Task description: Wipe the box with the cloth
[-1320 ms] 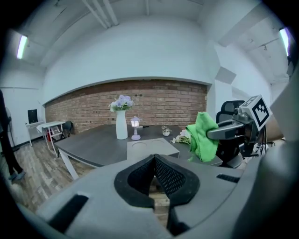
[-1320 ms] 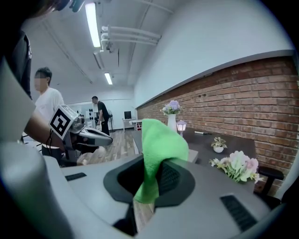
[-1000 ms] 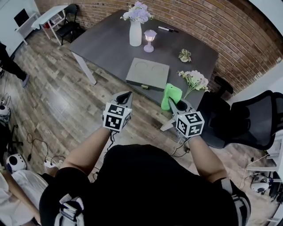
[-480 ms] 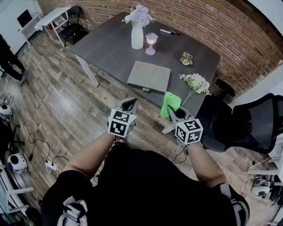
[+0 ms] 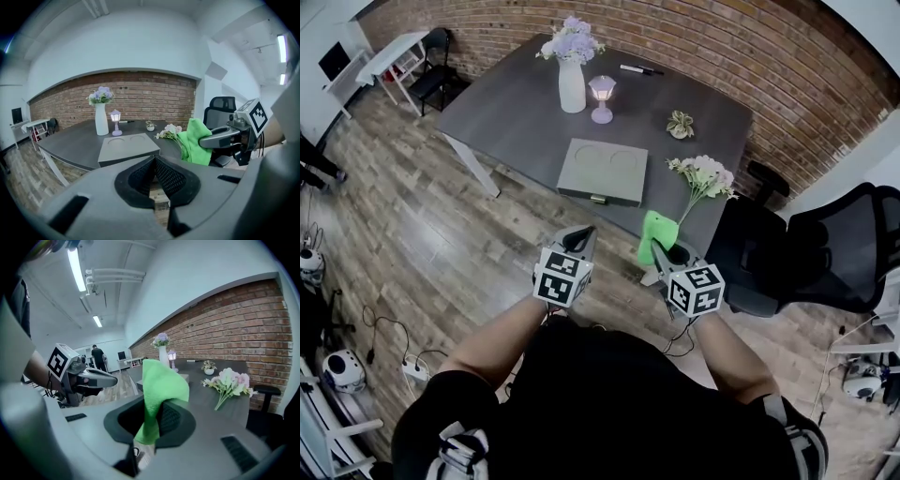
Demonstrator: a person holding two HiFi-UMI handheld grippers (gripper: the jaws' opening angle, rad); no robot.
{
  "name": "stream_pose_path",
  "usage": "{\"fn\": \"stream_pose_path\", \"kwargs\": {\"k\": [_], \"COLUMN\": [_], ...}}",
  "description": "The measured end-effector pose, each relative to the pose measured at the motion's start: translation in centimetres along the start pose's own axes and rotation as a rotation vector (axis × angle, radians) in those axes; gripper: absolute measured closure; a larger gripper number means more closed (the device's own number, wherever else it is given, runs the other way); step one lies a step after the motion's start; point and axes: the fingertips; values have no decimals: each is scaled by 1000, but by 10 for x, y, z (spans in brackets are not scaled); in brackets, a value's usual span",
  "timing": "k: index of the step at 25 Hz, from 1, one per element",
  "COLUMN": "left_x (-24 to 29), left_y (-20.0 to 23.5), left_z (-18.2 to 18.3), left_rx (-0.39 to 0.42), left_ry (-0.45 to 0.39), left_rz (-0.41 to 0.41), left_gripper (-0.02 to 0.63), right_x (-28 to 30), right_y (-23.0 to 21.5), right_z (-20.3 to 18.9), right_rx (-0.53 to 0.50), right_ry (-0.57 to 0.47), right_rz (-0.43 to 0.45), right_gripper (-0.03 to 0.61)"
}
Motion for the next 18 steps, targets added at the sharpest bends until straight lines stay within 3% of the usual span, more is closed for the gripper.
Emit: {"fn": "stream_pose_path", "kwargs": {"k": [6,10,18], "left_x": [4,5,23], "left_y": [13,39,94], "left_z": [0,3,32], "left_rx": [-2,-46,-24], "left_ry": [-7,-18,-55], "left_rz": [0,24,-3], "left_gripper": [606,606,606], "right_x": [18,36,91], "right_y": [7,12,19], "right_z": [6,15,43], "right_rx": [-14,-37,-61], "right_ry": [4,11,19], "right_rz": [19,29,18], "right_gripper": [534,534,534]}}
Point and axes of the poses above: the fingertips, and each gripper's own axes: x forward along the fingers, y to its left, z out of its top, and after that the axes turned 2 degrees about -x, right-handed
